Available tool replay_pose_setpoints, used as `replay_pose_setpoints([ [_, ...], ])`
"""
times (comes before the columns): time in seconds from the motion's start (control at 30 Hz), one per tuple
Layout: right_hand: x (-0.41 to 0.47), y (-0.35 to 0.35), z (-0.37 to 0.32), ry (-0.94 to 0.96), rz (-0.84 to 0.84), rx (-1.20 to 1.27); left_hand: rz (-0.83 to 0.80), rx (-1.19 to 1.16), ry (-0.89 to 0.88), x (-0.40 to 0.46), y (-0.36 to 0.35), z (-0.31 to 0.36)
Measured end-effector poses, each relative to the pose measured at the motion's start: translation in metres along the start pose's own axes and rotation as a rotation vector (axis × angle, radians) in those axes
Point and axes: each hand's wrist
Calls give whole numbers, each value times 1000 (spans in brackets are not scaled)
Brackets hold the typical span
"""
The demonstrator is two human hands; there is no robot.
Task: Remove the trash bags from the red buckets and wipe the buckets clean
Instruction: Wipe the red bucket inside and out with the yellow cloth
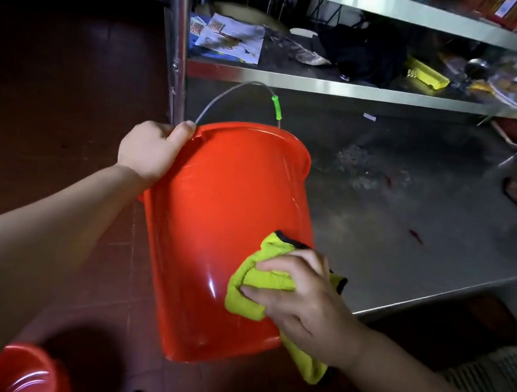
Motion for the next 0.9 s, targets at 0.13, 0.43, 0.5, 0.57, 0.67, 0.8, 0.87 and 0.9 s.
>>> replay_pose_setpoints([
  [0.13, 68, -3, 11, -65, 61, 18, 10, -2, -11, 2, -2, -4],
  [0.43, 180, 0, 24, -299, 162, 23, 39, -89, 113, -1, -4, -30],
  [0.5, 177, 2, 21, -297, 155, 7, 290, 92, 112, -7, 0, -26],
  [0.57, 174, 3, 18, -288, 149, 1, 472, 257, -62, -5, 8, -5],
  [0.67, 167, 3, 9, -264, 129, -29, 129, 142, -318, 18, 9, 36],
  [0.8, 132, 4, 1, -209, 94, -118, -341, 174, -149, 36, -6, 52],
  [0.87, 98, 4, 3, -181, 67, -89, -339, 99, -139, 38, -4, 45],
  [0.9, 78, 3, 5, -171, 47, -60, -324, 48, -130, 37, -2, 40],
])
Point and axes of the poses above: each hand's wrist, its own x-axis towards the middle knuckle, its own y-axis out of the back of the hand, z = x × y, and after that the axes turned 14 degrees about -y, right-handed
